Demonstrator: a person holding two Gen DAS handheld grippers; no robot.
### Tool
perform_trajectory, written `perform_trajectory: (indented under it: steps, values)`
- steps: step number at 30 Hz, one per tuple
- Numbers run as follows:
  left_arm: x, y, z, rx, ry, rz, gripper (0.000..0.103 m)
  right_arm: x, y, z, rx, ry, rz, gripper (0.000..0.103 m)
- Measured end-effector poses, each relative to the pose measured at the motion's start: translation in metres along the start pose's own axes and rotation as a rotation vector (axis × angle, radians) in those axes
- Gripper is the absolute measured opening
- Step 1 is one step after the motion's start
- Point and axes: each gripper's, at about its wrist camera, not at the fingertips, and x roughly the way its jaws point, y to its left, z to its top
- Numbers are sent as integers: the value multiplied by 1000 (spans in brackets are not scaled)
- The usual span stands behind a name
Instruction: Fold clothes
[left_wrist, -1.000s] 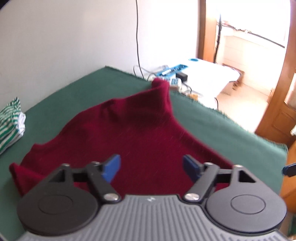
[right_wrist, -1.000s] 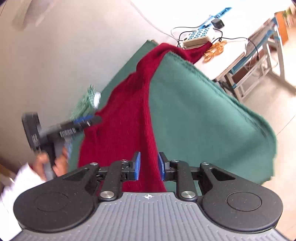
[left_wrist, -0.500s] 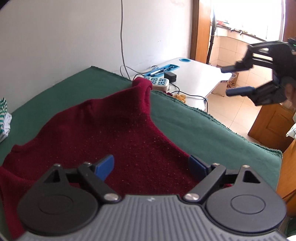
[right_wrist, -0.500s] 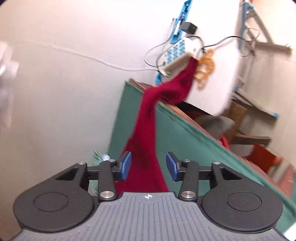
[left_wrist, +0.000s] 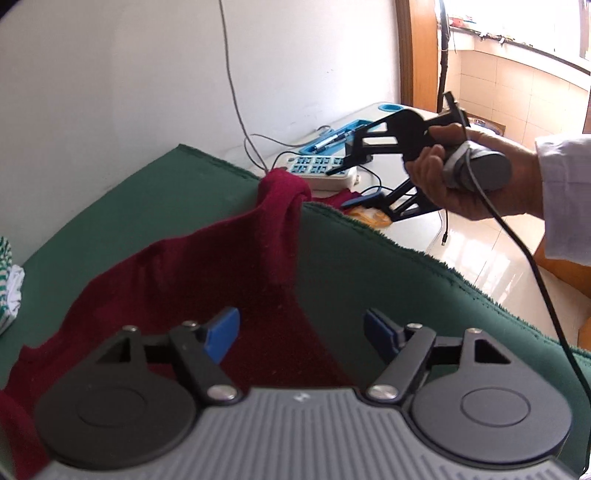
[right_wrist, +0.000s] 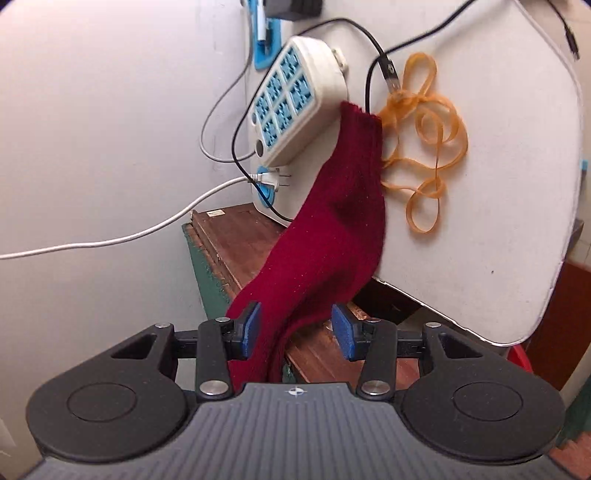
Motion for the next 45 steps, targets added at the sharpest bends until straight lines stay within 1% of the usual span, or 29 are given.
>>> perform_trajectory:
  steps: [3, 6, 8, 9, 12, 13, 15, 17, 19, 21, 25, 27, 28, 29, 30, 31, 32, 34, 36, 37, 38, 39, 41, 42, 43, 44, 45]
  values:
    - [25, -9, 14, 40, 24, 11, 77, 27, -11, 19, 76, 51, -1, 51]
    - [48, -6, 23, 7, 76, -4, 77, 42, -22, 22, 131, 88, 16, 53]
    - [54, -7, 26, -12, 93, -9, 77, 46, -32, 23, 176, 96, 19, 52]
    - [56, -8, 28, -14, 97, -6, 77, 44, -38, 23, 209, 93, 19, 51]
    - [62, -9, 29, -15, 106, 8, 84, 28, -52, 23, 248, 9, 77, 52]
    - [63, -9, 29, -14, 106, 14, 86, 26, -57, 25, 261, 2, 89, 55]
    - [66, -7, 33, -15, 103, 20, 87, 35, -63, 26, 283, 48, 83, 58]
    - [67, -5, 36, -30, 106, 20, 84, 48, -63, 22, 279, 91, 58, 58]
    - [68, -4, 38, -46, 111, 11, 81, 60, -59, 18, 253, 97, 62, 59]
    - [68, -4, 39, -39, 114, 12, 82, 67, -54, 16, 225, 52, 64, 59]
    - [69, 0, 38, -75, 120, -1, 84, 76, -52, 21, 208, 23, 73, 58]
    - [70, 5, 36, -110, 127, -11, 86, 78, -51, 26, 197, 8, 82, 50]
    - [70, 6, 36, -117, 128, -12, 87, 79, -50, 28, 192, 0, 87, 43]
    - [70, 5, 35, -118, 127, -10, 88, 79, -49, 31, 183, -9, 93, 24]
    - [70, 5, 35, -116, 126, -9, 88, 72, -46, 34, 158, -29, 105, 10]
    - [70, 5, 35, -113, 126, -9, 88, 64, -42, 38, 136, -55, 129, 1]
    - [71, 5, 37, -106, 125, -12, 85, 54, -37, 41, 105, -89, 149, 0]
    - [78, 6, 47, -84, 119, -28, 76, 34, -26, 49, 45, -150, 185, 0]
    - [84, 7, 56, -61, 113, -43, 76, 22, -16, 58, -8, -146, 208, 0]
    - [87, 8, 61, -50, 110, -51, 80, 16, -12, 63, -31, -142, 211, 3]
    - [91, 8, 65, -39, 107, -59, 83, 14, -10, 64, -38, -129, 176, 10]
    - [94, 9, 70, -27, 103, -66, 84, 11, -9, 66, -45, -120, 139, 16]
    - [100, 10, 79, -5, 97, -82, 84, 7, -13, 65, -59, -146, 48, 50]
    - [104, 10, 84, 7, 94, -90, 83, 1, -19, 65, -56, -180, 9, 51]
    - [107, 11, 88, 18, 91, -98, 79, -4, -24, 66, -56, -209, -24, 51]
    - [110, 13, 91, 20, 91, -99, 77, -4, -25, 67, -71, -213, -31, 51]
    - [113, 18, 92, 9, 95, -90, 77, -4, -26, 69, -82, -215, -37, 51]
